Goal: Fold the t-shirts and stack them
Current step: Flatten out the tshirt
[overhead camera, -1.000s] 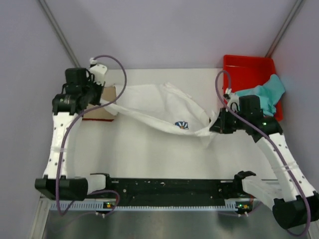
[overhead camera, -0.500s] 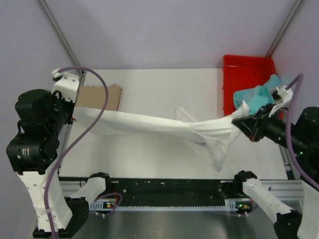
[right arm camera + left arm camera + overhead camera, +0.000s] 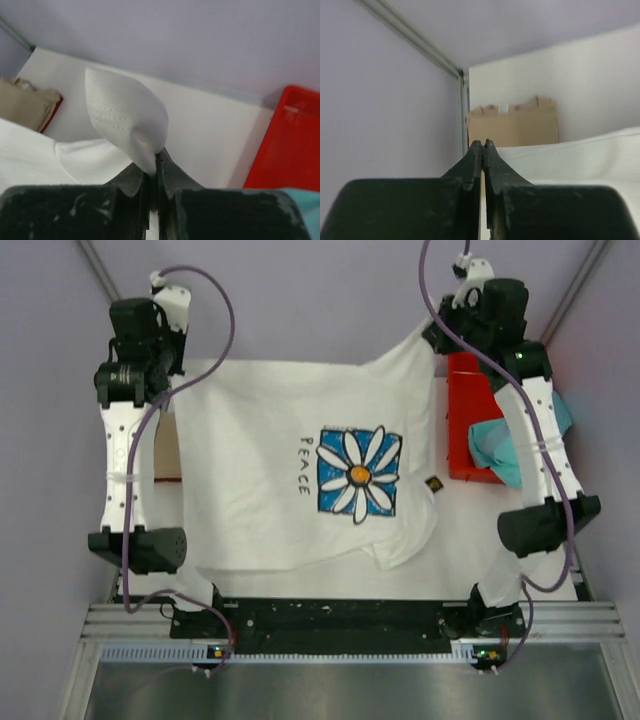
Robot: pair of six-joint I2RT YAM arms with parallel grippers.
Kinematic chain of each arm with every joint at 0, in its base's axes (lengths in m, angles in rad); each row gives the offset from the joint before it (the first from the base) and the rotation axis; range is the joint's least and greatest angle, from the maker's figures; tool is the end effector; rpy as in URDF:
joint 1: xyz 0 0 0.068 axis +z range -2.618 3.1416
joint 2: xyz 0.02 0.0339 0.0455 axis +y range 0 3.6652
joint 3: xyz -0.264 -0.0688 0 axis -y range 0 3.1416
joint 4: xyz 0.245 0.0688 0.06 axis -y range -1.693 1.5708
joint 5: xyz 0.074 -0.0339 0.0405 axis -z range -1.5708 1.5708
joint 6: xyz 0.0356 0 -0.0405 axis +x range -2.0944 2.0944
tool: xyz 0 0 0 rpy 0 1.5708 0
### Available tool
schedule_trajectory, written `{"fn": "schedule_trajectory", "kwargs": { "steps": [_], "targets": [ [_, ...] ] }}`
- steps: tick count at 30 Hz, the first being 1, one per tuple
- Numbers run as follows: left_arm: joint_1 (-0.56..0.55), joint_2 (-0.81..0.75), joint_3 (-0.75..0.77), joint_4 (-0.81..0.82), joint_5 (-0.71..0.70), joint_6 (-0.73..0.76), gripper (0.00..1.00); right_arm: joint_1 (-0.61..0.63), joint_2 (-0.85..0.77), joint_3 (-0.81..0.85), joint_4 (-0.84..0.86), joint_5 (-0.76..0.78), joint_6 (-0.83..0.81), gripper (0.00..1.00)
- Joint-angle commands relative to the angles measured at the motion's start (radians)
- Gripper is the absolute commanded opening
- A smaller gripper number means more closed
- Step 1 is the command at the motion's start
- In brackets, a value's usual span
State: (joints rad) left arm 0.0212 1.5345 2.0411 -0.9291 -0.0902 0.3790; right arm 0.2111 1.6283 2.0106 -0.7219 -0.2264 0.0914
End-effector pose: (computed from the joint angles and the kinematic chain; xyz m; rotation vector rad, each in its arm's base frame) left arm 0.2952 0.0095 0.5038 0.2995 1.9858 0.3469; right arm 0.3333 0.0796 0.4879 -0.2686 1.9048 0.4198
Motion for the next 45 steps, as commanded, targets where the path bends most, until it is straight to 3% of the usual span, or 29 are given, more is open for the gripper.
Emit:
{"fn": "schedule_trajectory", "kwargs": {
  "steps": [1, 4, 7, 11, 15, 17, 19, 24, 28, 34, 39, 45],
  "targets": [
    [0.006, 0.153, 0.363, 0.251, -0.034, -0.098, 0.00, -0.067, 0.166, 0.457, 0.235, 0.116, -0.078, 0.00],
    [0.000, 0.188, 0.464, 0.337, -0.055, -0.095, 0.00, -0.127, 0.187, 0.579, 0.369, 0.067, -0.029, 0.00],
    [0.000, 0.162, 0.447, 0.397, -0.043, -0.089, 0.00, -0.182, 0.125, 0.515, 0.504, -0.034, -0.004, 0.00],
    [-0.003, 0.118, 0.351, 0.400, 0.030, -0.077, 0.00, -0.197, 0.039, 0.426, 0.471, -0.232, -0.149, 0.00],
    [-0.003, 0.018, 0.106, 0.392, 0.145, -0.057, 0.00, -0.197, -0.109, 0.158, 0.311, -0.552, -0.394, 0.00],
    [-0.001, -0.042, -0.044, 0.378, 0.162, -0.032, 0.00, -0.197, -0.221, -0.081, 0.270, -0.693, -0.502, 0.00],
    [-0.001, -0.108, -0.213, 0.368, 0.165, 0.000, 0.00, -0.184, -0.357, -0.357, 0.253, -0.734, -0.579, 0.00],
    [0.008, -0.264, -0.626, 0.314, 0.149, 0.046, 0.00, 0.002, -0.625, -0.861, 0.107, -0.567, -0.720, 0.00],
    [0.031, -0.310, -0.861, 0.276, 0.006, 0.092, 0.00, 0.392, -0.691, -1.130, -0.011, -0.290, -0.808, 0.00],
    [0.088, -0.349, -1.053, 0.280, -0.068, 0.150, 0.00, 0.712, -0.524, -1.276, -0.160, -0.067, -0.760, 0.01],
    [0.132, -0.370, -1.136, 0.262, -0.112, 0.176, 0.00, 0.858, -0.460, -1.258, -0.201, -0.065, -0.783, 0.04],
    [0.166, -0.390, -1.208, 0.253, -0.098, 0.189, 0.00, 1.103, -0.294, -1.147, -0.231, -0.082, -0.780, 0.35]
  ]
}}
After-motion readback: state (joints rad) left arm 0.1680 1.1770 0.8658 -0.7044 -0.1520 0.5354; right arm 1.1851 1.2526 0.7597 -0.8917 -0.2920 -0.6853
